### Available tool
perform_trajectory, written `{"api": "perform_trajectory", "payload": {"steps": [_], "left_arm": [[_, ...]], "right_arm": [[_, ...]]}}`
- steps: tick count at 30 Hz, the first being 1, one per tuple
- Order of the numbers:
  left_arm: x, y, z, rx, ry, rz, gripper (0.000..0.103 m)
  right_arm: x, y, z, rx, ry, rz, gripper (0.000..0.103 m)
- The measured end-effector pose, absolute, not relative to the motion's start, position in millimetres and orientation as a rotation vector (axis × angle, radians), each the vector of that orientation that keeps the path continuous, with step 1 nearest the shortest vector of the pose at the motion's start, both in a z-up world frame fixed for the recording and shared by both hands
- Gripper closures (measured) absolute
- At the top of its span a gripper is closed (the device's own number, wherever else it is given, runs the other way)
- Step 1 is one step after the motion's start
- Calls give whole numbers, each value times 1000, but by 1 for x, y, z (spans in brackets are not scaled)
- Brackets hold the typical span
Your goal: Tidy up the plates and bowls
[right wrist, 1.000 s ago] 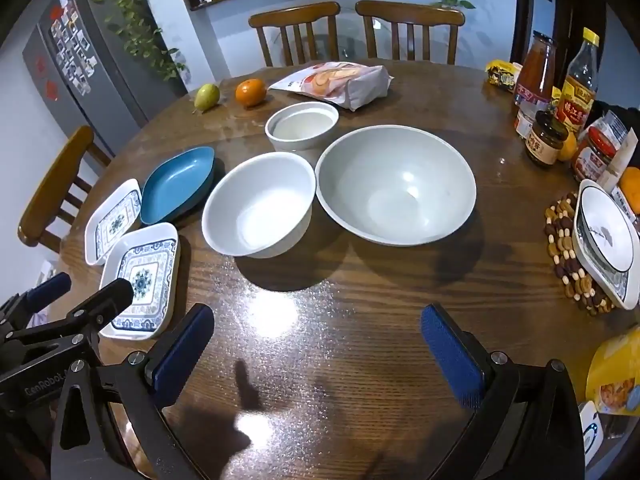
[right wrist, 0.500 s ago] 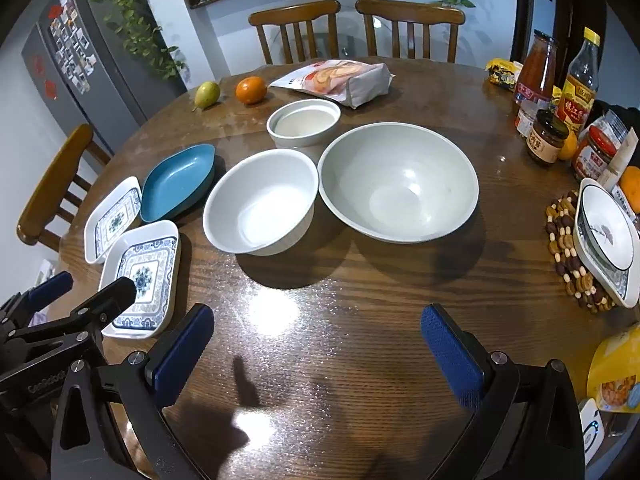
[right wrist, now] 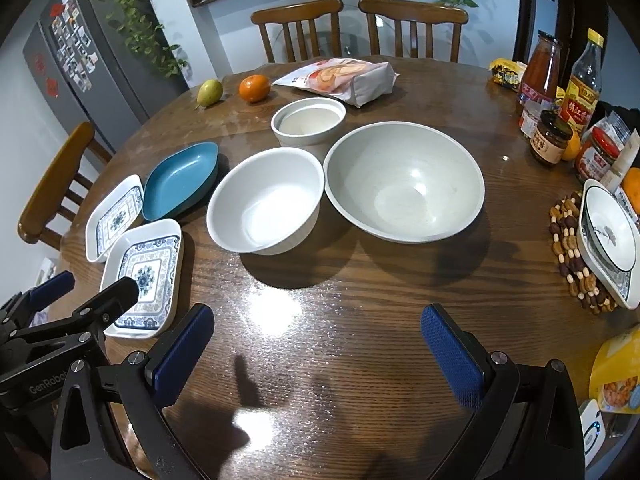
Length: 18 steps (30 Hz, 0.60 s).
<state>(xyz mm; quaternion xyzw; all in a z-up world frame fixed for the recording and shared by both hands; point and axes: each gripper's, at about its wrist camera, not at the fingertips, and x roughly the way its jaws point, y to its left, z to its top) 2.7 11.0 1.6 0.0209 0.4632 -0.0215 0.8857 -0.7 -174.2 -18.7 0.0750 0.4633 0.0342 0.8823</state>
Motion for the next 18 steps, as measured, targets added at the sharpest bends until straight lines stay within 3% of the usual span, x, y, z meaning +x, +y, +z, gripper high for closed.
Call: {"api": "perform_trajectory", "payload": {"steps": [18], "left_arm": [[5, 16, -2, 47, 971, -48, 1]], "right_arm": [[1, -169, -20, 155, 970, 76, 0]]}}
